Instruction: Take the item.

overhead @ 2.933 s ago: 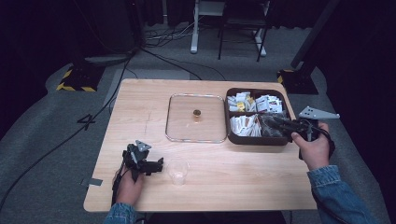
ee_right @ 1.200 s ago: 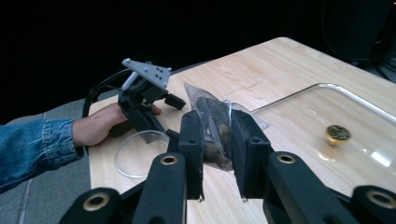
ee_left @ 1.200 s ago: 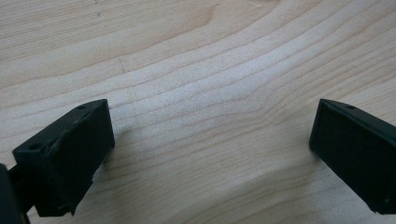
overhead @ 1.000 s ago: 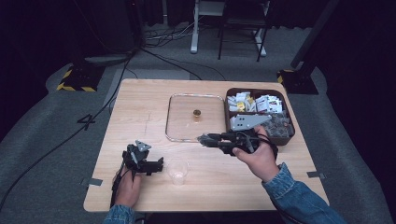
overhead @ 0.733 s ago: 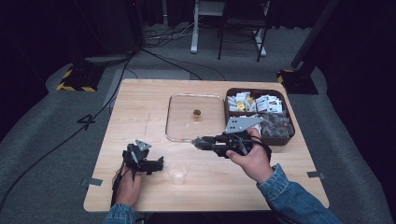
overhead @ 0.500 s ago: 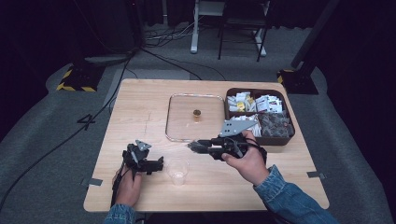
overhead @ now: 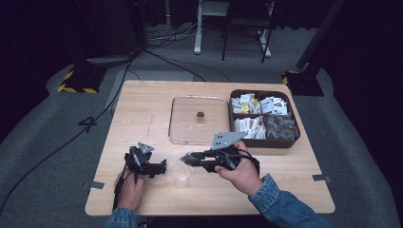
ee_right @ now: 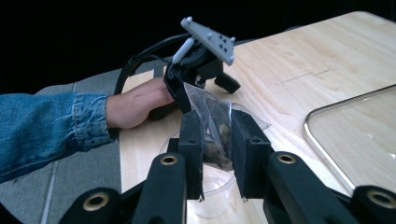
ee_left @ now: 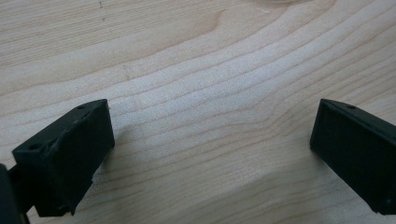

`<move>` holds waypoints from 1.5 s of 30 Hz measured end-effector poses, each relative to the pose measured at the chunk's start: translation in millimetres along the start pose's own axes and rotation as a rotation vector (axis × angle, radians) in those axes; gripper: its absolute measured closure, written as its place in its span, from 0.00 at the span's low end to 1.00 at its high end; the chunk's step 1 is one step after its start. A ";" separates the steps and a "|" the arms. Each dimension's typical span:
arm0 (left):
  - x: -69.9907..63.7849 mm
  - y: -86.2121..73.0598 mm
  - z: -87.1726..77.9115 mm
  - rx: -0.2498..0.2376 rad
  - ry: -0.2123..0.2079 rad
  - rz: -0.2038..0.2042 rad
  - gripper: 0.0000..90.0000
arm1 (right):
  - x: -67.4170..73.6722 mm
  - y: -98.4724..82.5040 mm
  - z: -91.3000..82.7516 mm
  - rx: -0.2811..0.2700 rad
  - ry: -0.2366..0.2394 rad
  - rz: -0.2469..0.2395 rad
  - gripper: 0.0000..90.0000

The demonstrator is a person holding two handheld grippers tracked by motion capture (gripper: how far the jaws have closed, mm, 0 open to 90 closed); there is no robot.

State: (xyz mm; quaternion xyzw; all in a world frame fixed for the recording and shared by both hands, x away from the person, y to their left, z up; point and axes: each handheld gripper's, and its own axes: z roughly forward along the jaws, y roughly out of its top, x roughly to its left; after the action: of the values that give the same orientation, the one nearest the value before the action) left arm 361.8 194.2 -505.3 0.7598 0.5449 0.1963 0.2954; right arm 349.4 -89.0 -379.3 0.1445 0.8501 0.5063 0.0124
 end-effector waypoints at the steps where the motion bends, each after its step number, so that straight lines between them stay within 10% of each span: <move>1: 0.0 0.0 0.0 0.000 0.000 0.000 0.00 | 0.8 -0.9 2.1 0.005 0.001 0.000 0.84; 23: -0.2 0.0 0.1 0.000 0.001 -0.004 0.00 | 11.4 -18.6 40.2 0.098 0.004 -0.048 0.81; 29: -0.2 0.0 0.1 0.000 0.001 -0.004 0.00 | 11.9 -19.9 44.5 0.065 -0.018 -0.076 0.54; 45: 0.0 0.0 0.0 0.000 0.002 -0.001 0.00 | 6.8 -12.9 18.6 0.037 -0.056 -0.083 0.34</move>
State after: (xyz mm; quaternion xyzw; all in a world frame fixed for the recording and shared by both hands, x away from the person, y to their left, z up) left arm 361.8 194.1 -505.3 0.7594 0.5455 0.1968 0.2950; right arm 343.0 -77.1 -398.7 0.1232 0.8638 0.4854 0.0545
